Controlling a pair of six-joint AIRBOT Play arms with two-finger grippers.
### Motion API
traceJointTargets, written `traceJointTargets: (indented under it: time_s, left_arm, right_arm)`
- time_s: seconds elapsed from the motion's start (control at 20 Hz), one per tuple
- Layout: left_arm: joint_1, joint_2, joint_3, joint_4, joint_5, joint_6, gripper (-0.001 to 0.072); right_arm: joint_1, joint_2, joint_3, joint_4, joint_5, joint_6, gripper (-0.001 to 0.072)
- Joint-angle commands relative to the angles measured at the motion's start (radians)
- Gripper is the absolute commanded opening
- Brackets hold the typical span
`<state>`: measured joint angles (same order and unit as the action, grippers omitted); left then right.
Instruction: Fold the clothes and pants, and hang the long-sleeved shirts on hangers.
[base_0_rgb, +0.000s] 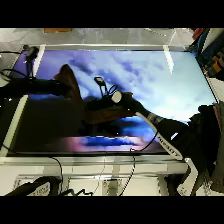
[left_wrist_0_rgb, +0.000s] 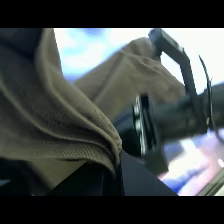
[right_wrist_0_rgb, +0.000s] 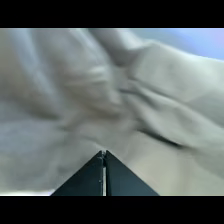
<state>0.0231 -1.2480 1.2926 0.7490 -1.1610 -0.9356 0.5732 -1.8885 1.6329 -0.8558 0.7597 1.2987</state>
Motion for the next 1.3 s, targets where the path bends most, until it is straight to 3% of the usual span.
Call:
traceJointTargets:
  time_s: [0.0, 0.2, 0.45, 0.5, 0.6, 0.75, 0.95, 1.15, 1.2, 1.25]
  left_arm:
    - [-0.162, -0.114, -0.001, -0.053, 0.142, 0.001, 0.0016]
    - [-0.407, -0.263, 0.0, -0.22, 0.446, 0.002, 0.0016]
    - [-0.65, -0.371, 0.003, -0.227, 0.749, 0.002, 0.0017]
    - [-0.676, -0.384, 0.003, -0.227, 0.801, 0.002, 0.0095]
    - [-0.696, -0.387, 0.003, -0.227, 0.85, 0.001, 0.072]
    - [-0.677, -0.366, 0.003, -0.226, 0.851, 0.009, 0.0706]
    - [-0.627, -0.321, 0.003, -0.227, 0.849, 0.008, 0.0705]
    - [-0.595, -0.287, 0.003, -0.227, 0.843, 0.008, 0.0705]
    - [-0.593, -0.285, 0.003, -0.227, 0.843, 0.008, 0.0705]
    - [-0.593, -0.285, 0.003, -0.227, 0.843, 0.008, 0.0705]
  right_arm:
    - [-0.148, 0.04, 0.001, -0.106, 0.193, 0.002, 0.0012]
    - [-0.338, 0.134, 0.001, -0.226, 0.288, 0.023, 0.0012]
    - [-0.539, 0.222, 0.001, -0.241, 0.34, 0.026, 0.0012]
    - [-0.569, 0.224, 0.001, -0.245, 0.365, 0.024, 0.0012]
    - [-0.616, 0.221, 0.001, -0.308, 0.407, 0.024, 0.0012]
    - [-0.678, 0.215, 0.001, -0.454, 0.415, 0.023, 0.0011]
    - [-0.779, 0.172, -0.043, -0.407, 0.437, -0.014, 0.0011]
    - [-0.803, 0.142, -0.222, -0.058, 0.544, -0.384, 0.0012]
    - [-0.796, 0.139, -0.272, 0.018, 0.519, -0.412, 0.0087]
    - [-0.784, 0.139, -0.322, 0.074, 0.446, -0.4, 0.0429]
